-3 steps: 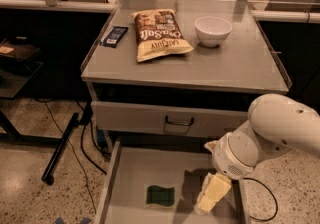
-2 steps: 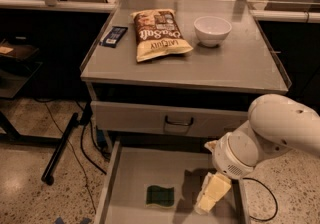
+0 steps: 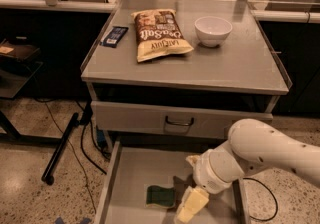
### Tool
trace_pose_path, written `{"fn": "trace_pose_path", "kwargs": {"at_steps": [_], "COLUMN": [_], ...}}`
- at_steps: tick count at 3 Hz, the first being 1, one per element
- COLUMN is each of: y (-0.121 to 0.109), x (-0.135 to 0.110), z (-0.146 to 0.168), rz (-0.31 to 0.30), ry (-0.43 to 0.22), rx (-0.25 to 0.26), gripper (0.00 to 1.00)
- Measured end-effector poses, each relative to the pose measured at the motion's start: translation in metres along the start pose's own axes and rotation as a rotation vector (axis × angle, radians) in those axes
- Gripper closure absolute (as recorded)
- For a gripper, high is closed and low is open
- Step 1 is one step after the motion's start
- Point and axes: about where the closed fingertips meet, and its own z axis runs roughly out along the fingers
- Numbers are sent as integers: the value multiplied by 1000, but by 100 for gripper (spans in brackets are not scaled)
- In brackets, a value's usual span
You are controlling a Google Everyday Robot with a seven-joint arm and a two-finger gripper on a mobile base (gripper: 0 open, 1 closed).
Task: Pick sponge from middle drawer and place on counter
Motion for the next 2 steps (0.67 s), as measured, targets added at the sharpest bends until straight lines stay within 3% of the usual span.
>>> {"fn": "trace_pose_path", "kwargs": {"at_steps": [1,2], "y": [-13,-13], "x": [-9,-9], "z": [39,39], "rz": [-3,-3], "ry": [-59,-59], "rx": [-4,-4], "gripper": [0,0]}}
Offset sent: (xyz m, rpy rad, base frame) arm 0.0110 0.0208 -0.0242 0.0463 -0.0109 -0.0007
